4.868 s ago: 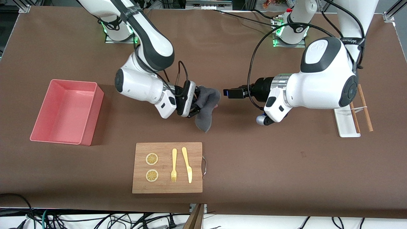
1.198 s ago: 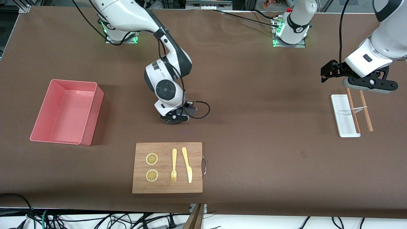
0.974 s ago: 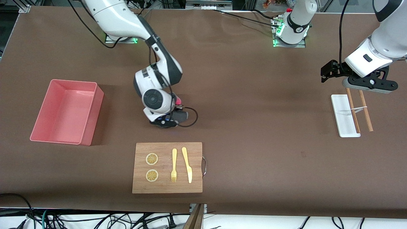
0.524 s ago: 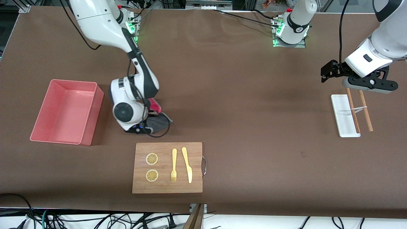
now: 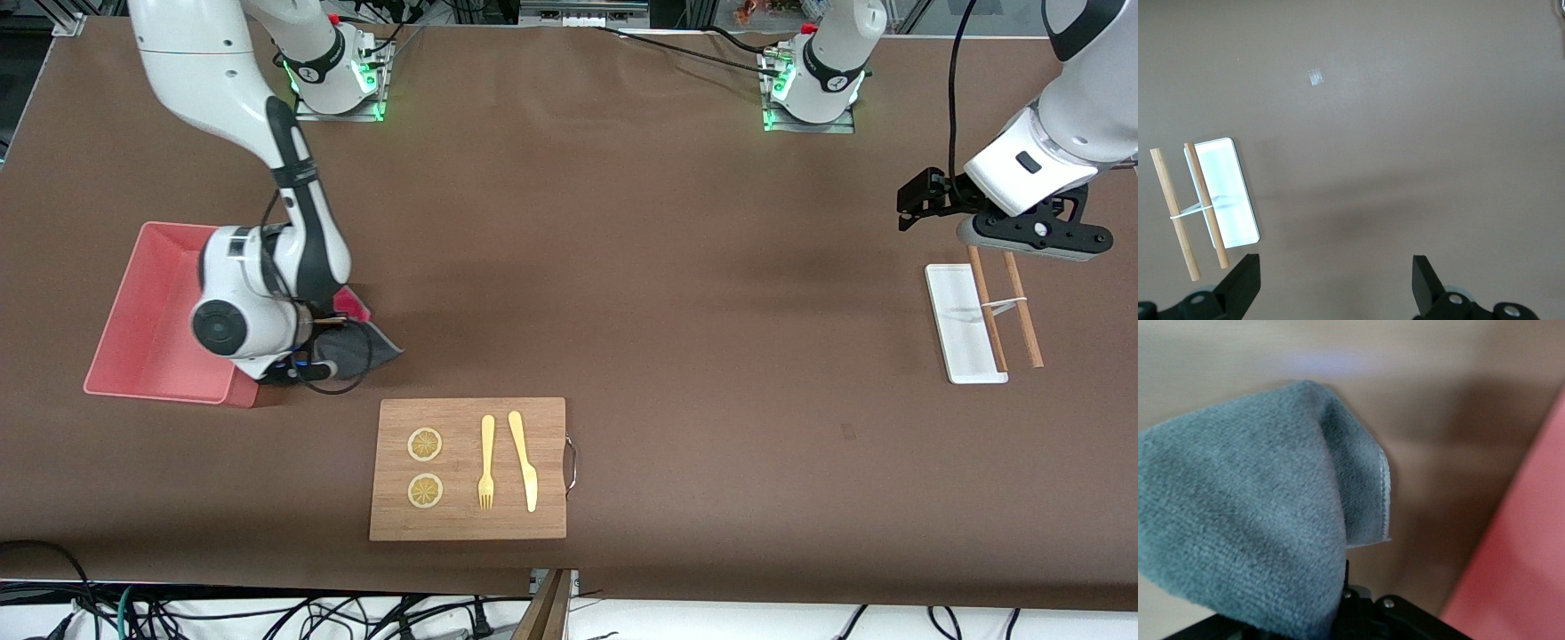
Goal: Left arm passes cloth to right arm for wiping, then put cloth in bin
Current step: 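Carry the cloth over the pink bin with the right gripper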
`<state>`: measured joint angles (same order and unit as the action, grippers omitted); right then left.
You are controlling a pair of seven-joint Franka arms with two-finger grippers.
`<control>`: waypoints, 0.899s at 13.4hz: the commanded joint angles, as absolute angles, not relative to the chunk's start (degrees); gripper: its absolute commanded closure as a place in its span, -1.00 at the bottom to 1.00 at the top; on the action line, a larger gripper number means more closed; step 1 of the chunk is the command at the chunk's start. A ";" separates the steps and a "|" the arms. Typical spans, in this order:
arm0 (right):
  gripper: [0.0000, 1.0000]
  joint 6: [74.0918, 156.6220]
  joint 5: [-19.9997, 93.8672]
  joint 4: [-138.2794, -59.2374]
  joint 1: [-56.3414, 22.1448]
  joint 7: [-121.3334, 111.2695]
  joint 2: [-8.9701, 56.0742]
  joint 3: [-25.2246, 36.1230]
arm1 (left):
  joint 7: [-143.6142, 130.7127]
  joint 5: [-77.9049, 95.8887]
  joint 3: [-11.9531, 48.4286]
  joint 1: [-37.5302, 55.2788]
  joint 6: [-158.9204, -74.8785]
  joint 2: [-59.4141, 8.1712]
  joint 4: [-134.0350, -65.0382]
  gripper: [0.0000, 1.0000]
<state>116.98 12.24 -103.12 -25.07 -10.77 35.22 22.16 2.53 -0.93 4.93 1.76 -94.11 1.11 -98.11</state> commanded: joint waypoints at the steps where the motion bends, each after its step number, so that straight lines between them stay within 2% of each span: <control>1: 1.00 116.28 12.83 -104.85 -22.15 -17.30 31.13 23.19 | 2.46 0.35 4.92 1.49 -93.78 2.20 -98.79 -1.00; 5: 1.00 108.66 11.00 -103.45 -22.24 -21.25 24.10 27.24 | 2.46 0.35 4.92 1.49 -93.78 2.20 -98.79 -1.00; 8: 1.00 98.55 6.87 -98.89 -22.24 -27.13 21.19 33.02 | 2.37 0.35 4.92 1.58 -93.78 2.20 -98.79 -1.00; 12: 1.00 97.64 6.77 -99.05 -22.24 -36.90 20.48 39.81 | 2.72 0.35 4.92 1.49 -93.78 2.20 -98.79 -1.00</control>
